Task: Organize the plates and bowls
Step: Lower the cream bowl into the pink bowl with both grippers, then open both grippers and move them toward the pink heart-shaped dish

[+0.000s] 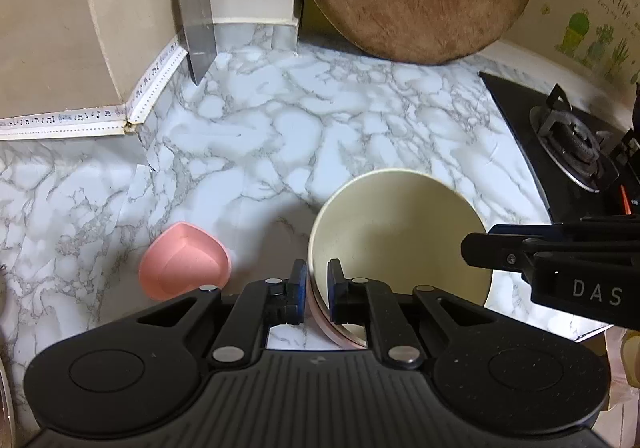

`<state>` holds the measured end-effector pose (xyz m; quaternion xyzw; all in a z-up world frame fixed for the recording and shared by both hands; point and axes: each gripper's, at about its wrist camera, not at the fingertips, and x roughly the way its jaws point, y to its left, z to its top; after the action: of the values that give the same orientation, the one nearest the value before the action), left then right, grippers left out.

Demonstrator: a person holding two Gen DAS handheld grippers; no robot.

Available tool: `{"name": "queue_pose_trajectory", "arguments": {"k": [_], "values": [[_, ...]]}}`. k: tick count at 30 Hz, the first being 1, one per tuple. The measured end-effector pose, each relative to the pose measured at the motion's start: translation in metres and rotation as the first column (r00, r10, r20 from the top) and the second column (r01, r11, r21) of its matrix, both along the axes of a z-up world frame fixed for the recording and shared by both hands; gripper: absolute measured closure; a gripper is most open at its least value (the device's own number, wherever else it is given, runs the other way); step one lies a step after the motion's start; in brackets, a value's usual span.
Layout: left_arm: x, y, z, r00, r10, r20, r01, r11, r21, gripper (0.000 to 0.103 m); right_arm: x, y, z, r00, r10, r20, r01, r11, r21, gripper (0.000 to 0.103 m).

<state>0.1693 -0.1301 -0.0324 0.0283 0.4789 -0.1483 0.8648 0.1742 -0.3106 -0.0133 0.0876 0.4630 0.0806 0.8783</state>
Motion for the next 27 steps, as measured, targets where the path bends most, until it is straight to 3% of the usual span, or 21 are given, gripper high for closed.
{"name": "queue_pose_trajectory", "arguments": {"k": [5, 10, 11, 16, 18, 21, 27], "values": [[-0.004, 0.009, 0.005, 1.000, -0.001, 0.021, 0.001, 0.999, -0.033, 0.085, -0.003, 0.000, 0.009, 0.999, 0.001, 0.036, 0.000, 1.000, -0.024, 0.078], [-0.012, 0.019, 0.014, 0.998, -0.001, 0.069, 0.004, 0.999, -0.051, 0.054, -0.008, 0.006, 0.020, 0.997, 0.019, 0.076, -0.016, 0.999, -0.038, 0.071], [-0.014, 0.021, 0.017, 0.997, 0.000, 0.078, 0.004, 0.998, -0.058, 0.051, -0.009, 0.007, 0.022, 0.996, 0.024, 0.082, -0.021, 0.999, -0.036, 0.069], [-0.020, 0.038, 0.026, 0.994, 0.021, 0.103, -0.013, 0.997, -0.077, 0.049, -0.013, 0.013, 0.032, 0.993, 0.042, 0.109, -0.040, 0.999, -0.025, 0.045], [-0.022, 0.048, 0.031, 0.993, 0.039, 0.114, -0.029, 0.996, -0.088, 0.049, -0.014, 0.017, 0.036, 0.991, 0.055, 0.119, -0.053, 0.998, -0.022, 0.042], [-0.026, 0.065, 0.038, 0.988, 0.068, 0.135, -0.054, 0.993, -0.105, 0.036, -0.017, 0.022, 0.043, 0.987, 0.070, 0.147, -0.068, 0.998, -0.020, 0.015], [-0.031, 0.099, 0.053, 0.974, 0.130, 0.188, -0.105, 0.985, -0.134, 0.024, -0.018, 0.041, 0.063, 0.964, 0.161, 0.210, -0.158, 0.987, -0.031, 0.006]]}}
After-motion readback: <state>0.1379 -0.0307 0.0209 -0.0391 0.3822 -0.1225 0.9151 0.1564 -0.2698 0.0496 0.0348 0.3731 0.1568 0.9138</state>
